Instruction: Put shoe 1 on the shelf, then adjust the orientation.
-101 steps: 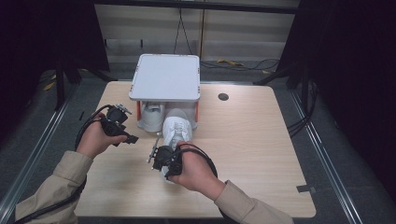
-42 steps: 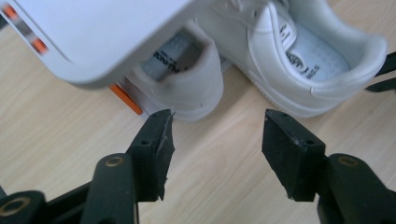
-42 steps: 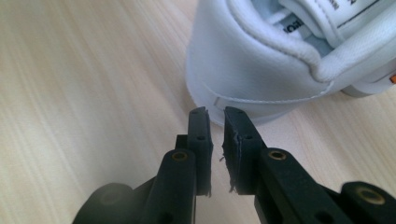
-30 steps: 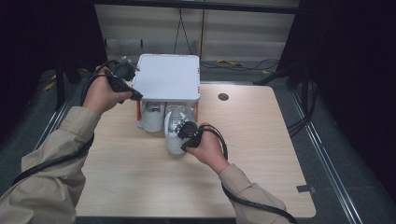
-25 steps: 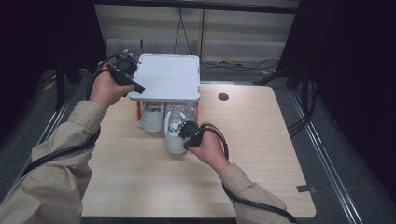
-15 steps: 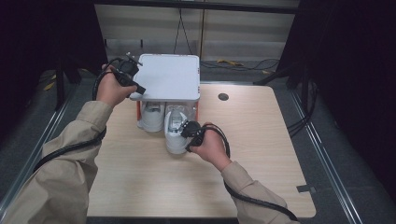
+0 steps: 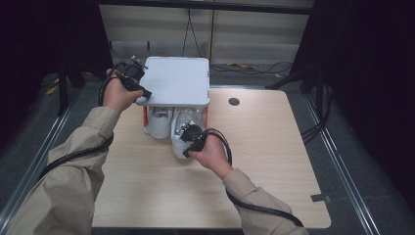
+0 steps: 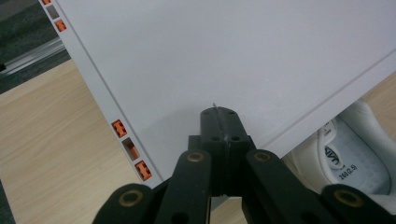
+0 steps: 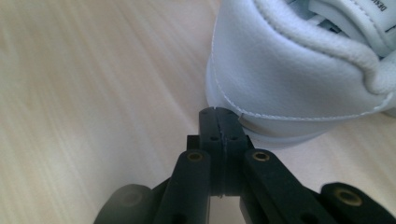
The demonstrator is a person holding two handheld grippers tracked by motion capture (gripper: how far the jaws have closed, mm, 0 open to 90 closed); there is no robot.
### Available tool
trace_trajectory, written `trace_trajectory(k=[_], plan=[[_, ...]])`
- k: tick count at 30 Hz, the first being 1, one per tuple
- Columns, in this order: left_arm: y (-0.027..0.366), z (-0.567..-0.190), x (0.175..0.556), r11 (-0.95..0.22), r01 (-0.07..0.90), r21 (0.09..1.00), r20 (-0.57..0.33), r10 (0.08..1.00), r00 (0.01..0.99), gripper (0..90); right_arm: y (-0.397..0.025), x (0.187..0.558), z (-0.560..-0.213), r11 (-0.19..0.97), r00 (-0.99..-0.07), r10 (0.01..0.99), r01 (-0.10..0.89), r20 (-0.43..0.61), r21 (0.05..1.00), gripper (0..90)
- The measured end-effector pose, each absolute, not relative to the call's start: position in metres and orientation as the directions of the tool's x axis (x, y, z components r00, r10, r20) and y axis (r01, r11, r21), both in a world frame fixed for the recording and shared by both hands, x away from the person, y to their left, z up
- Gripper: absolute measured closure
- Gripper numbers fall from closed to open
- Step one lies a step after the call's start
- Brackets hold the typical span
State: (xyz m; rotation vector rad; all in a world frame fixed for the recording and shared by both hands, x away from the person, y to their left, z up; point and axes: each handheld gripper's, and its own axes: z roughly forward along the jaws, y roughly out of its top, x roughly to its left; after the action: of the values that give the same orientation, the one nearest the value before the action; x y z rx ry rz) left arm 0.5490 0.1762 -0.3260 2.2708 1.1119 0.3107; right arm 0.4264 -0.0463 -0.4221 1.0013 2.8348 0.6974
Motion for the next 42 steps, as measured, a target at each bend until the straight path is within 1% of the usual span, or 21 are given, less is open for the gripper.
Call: trace_trajectory(k=[3, 12, 14, 17, 19, 24, 25, 29, 34, 37, 39, 42], plan=[[0.174, -0.326, 0.548, -0.498, 0.633, 0.593, -0.024, 0.775, 0.632, 90.0, -0.045, 0.434, -0.423, 0.678, -0.781, 0.618, 0.590, 0.094, 0.438, 90.0], [0.176, -0.327, 0.547, -0.475, 0.642, 0.602, -0.053, 0.778, 0.626, 90.0, -0.039, 0.458, -0.423, 0.660, -0.756, 0.653, 0.599, 0.048, 0.453, 90.0], [0.176, -0.327, 0.547, -0.474, 0.640, 0.605, -0.053, 0.778, 0.626, 90.0, -0.040, 0.462, -0.423, 0.645, -0.739, 0.672, 0.614, 0.044, 0.455, 90.0], [0.176, -0.327, 0.546, -0.474, 0.637, 0.609, -0.048, 0.779, 0.626, 90.0, -0.041, 0.467, -0.424, 0.639, -0.732, 0.681, 0.608, 0.021, 0.472, 90.0], [0.176, -0.327, 0.546, -0.470, 0.638, 0.610, -0.052, 0.780, 0.624, 90.0, -0.042, 0.470, -0.425, 0.621, -0.721, 0.692, 0.621, 0.039, 0.479, 90.0], [0.176, -0.328, 0.546, -0.466, 0.637, 0.614, -0.053, 0.781, 0.622, 90.0, -0.038, 0.478, -0.430, 0.606, -0.712, 0.701, 0.621, 0.035, 0.497, 90.0], [0.176, -0.328, 0.546, -0.468, 0.637, 0.613, -0.053, 0.780, 0.624, 90.0, -0.038, 0.479, -0.430, 0.592, -0.708, 0.704, 0.627, 0.053, 0.506, 90.0], [0.177, -0.327, 0.547, -0.467, 0.640, 0.610, -0.055, 0.780, 0.623, 90.0, -0.035, 0.480, -0.431, 0.593, -0.709, 0.703, 0.624, 0.050, 0.510, 90.0], [0.177, -0.327, 0.546, -0.471, 0.634, 0.613, -0.051, 0.778, 0.626, 90.0, -0.036, 0.480, -0.433, 0.570, -0.699, 0.712, 0.634, 0.072, 0.523, 90.0], [0.177, -0.327, 0.546, -0.467, 0.638, 0.612, -0.055, 0.780, 0.624, 90.0, -0.034, 0.480, -0.432, 0.584, -0.703, 0.709, 0.624, 0.047, 0.520, 90.0], [0.176, -0.327, 0.546, -0.470, 0.634, 0.613, -0.049, 0.779, 0.625, 90.0, -0.032, 0.481, -0.431, 0.596, -0.702, 0.712, 0.614, 0.013, 0.518, 90.0], [0.175, -0.327, 0.545, -0.472, 0.634, 0.613, -0.049, 0.778, 0.627, 90.0, -0.032, 0.483, -0.432, 0.576, -0.691, 0.721, 0.631, 0.040, 0.519, 90.0]])
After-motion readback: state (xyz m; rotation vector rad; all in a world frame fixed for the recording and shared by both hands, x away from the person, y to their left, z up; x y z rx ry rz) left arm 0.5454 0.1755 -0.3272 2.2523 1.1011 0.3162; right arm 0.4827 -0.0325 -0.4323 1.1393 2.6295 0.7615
